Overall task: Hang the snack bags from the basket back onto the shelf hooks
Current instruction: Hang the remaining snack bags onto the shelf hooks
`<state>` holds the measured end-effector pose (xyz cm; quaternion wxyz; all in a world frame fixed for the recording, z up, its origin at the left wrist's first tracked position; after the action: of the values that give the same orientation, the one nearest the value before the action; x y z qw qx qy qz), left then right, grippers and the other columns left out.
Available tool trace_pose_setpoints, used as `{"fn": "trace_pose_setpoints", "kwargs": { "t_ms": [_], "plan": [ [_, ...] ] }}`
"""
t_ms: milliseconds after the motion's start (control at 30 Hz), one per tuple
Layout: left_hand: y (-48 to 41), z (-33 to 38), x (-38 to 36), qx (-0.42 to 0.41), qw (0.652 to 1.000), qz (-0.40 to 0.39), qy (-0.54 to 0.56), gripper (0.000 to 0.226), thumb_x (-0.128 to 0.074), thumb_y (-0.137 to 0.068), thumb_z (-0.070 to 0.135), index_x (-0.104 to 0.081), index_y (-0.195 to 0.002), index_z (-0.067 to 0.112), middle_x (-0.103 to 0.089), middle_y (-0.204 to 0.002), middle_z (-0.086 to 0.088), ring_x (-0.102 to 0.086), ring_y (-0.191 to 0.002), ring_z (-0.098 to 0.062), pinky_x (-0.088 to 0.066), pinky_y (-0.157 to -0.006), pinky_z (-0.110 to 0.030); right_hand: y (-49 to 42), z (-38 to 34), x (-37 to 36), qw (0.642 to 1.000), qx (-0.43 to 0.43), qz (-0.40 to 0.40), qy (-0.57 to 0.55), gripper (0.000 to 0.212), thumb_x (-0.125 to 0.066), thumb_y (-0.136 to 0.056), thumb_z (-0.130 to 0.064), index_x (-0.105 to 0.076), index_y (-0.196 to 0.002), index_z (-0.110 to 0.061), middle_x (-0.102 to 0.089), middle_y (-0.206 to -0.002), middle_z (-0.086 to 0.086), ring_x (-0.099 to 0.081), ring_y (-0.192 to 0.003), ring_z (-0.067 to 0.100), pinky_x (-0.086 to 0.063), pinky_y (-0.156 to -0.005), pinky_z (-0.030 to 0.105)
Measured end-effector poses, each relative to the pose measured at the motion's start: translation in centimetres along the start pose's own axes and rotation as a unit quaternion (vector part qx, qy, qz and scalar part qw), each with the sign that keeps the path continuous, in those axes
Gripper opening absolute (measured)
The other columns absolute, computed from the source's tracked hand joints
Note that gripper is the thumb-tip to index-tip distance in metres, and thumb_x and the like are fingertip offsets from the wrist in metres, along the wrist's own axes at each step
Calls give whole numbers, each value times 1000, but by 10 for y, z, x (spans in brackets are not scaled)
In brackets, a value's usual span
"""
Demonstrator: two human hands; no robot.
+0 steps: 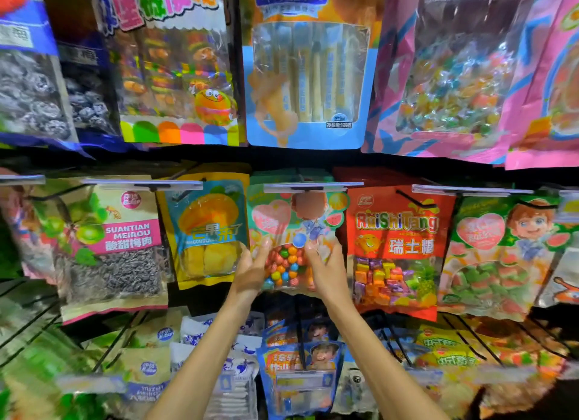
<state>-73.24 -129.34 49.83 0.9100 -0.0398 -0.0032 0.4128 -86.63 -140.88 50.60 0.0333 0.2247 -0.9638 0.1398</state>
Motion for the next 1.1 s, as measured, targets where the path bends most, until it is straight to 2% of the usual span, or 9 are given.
{"fn": "trace_pose_setpoints", "kwargs": {
  "t_ms": [167,300,500,633,733,833,933,1033,1100],
  "plan": [
    [-4,6,5,3,1000,6,-28,49,-51,-94,57,-63,-118,16,-70,-116,-7,-69,-103,-16,-56,-92,-33,-11,-3,-3,999,-9,-12,35,75,-57,-93,-52,-27,-153,-18,-37,-151,2,-37,-139,21,-35,-113,46],
    [3,14,2,9,999,9,-39,18,-47,-101,42,-51,-113,29,-63,-105,9,-60,-94,-5,-49,-84,-19,-17,-5,-1,998,-12,-13,59,65,-58,-92,-49,-39,-143,-14,-52,-134,3,-51,-126,22,-45,-103,45],
    [2,9,8,10,999,28,-44,60,-48,-99,50,-45,-141,8,-45,-133,9,-50,-111,-8,-43,-91,-22,-10,-9,3,998,1,-37,59,52,-57,-97,-37,-41,-142,-16,-50,-129,-5,-48,-116,9,-36,-89,24],
    [3,4,9,8,998,10,-54,48,-47,-101,44,-46,-138,13,-60,-119,7,-60,-85,7,-46,-61,-3,-1,-5,8,997,-20,-56,52,60,-55,-98,-43,-34,-149,-19,-46,-138,-3,-45,-127,14,-41,-97,30],
    [8,8,9,-1,998,1,-66,40,-43,-104,38,-49,-131,9,-63,-112,2,-63,-70,11,-44,-55,-2,2,-1,11,996,-40,-67,44,65,-54,-97,-46,-28,-152,-23,-37,-153,0,-41,-136,20,-40,-103,35],
    [16,12,9,-6,997,-16,-76,47,-40,-105,37,-36,-146,14,-46,-129,8,-53,-91,8,-39,-69,-1,3,0,13,995,-47,-70,46,66,-53,-97,-48,-27,-153,-24,-35,-154,0,-40,-137,21,-41,-102,36],
    [19,17,15,-14,994,-23,-105,60,-46,-102,41,-27,-152,14,-41,-149,-1,-44,-120,-6,-38,-82,-13,8,3,14,994,-51,-73,61,74,-51,-95,-54,-22,-156,-23,-28,-159,0,-34,-142,22,-38,-109,42],
    [21,22,17,-24,992,-35,-121,54,-53,-101,20,-32,-149,7,-43,-135,2,-45,-110,-1,-42,-65,-1,15,7,16,991,-60,-90,80,81,-49,-93,-62,-17,-157,-23,-26,-161,1,-31,-144,23,-36,-113,48],
    [24,27,18,-47,982,-39,-180,50,-53,-101,19,-34,-147,8,-47,-129,1,-47,-105,-2,-40,-70,-4,19,7,19,989,-60,-103,92,83,-48,-92,-65,-16,-156,-24,-27,-160,0,-33,-143,22,-36,-112,43]
  ]
}}
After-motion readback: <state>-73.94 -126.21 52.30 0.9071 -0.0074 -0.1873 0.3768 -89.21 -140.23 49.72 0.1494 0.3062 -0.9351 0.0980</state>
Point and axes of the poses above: each hand's wrist, its own y-axis away from the middle knuckle, its own x-axis out of the back of the hand, z = x × y, the point moved 9 cm from there along -y, towards the middle knuckle
